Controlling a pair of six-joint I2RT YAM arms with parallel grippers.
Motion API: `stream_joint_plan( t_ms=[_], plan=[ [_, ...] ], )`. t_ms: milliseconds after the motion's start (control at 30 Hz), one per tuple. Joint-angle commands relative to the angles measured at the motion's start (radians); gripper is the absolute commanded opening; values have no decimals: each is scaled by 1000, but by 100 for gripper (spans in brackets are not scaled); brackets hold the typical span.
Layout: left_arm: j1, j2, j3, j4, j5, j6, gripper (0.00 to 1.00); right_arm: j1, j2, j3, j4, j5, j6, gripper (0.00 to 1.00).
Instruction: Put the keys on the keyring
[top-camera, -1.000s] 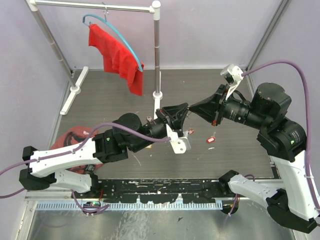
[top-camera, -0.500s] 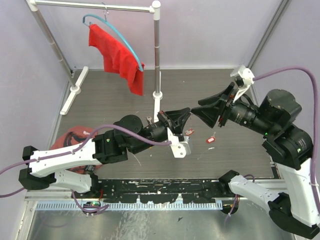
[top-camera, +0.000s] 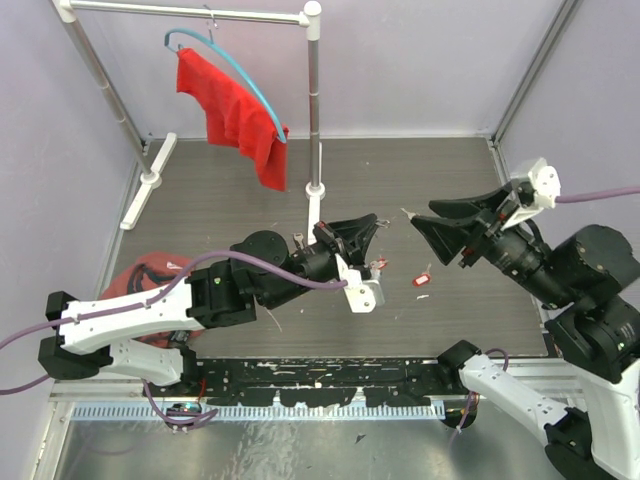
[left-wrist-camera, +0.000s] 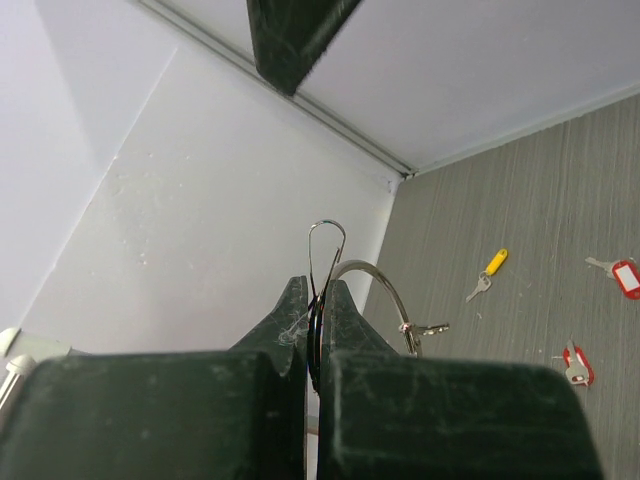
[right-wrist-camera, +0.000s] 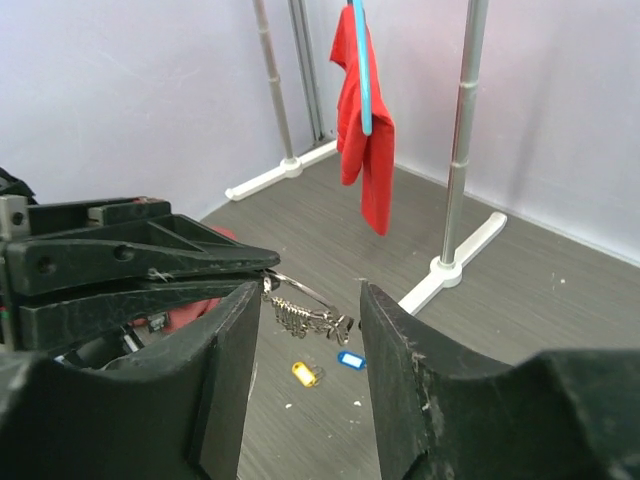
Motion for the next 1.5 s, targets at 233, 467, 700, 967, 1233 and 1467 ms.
stream_joint_plan(
  t_ms=[233,467,700,967,1233,1467],
  plan=[
    [-5,38,40,37,-43,12,0,0,93,8,58,-203,37,52],
    [-6,37,42,50,-41,8,0,1,113,18,10,-100,41,50],
    [-4,32,40,56,-44,4,0,0,144,56,-52,-72,68,48],
    [-5,25,39,61,-41,-4,0,1,149,67,-95,-75,82,46],
    [-5,28,44,60,-36,-9,0,0,151,60,-99,-103,82,36],
    [-5,28,47,62,-35,-8,0,0,160,53,-99,-116,80,33]
  ],
)
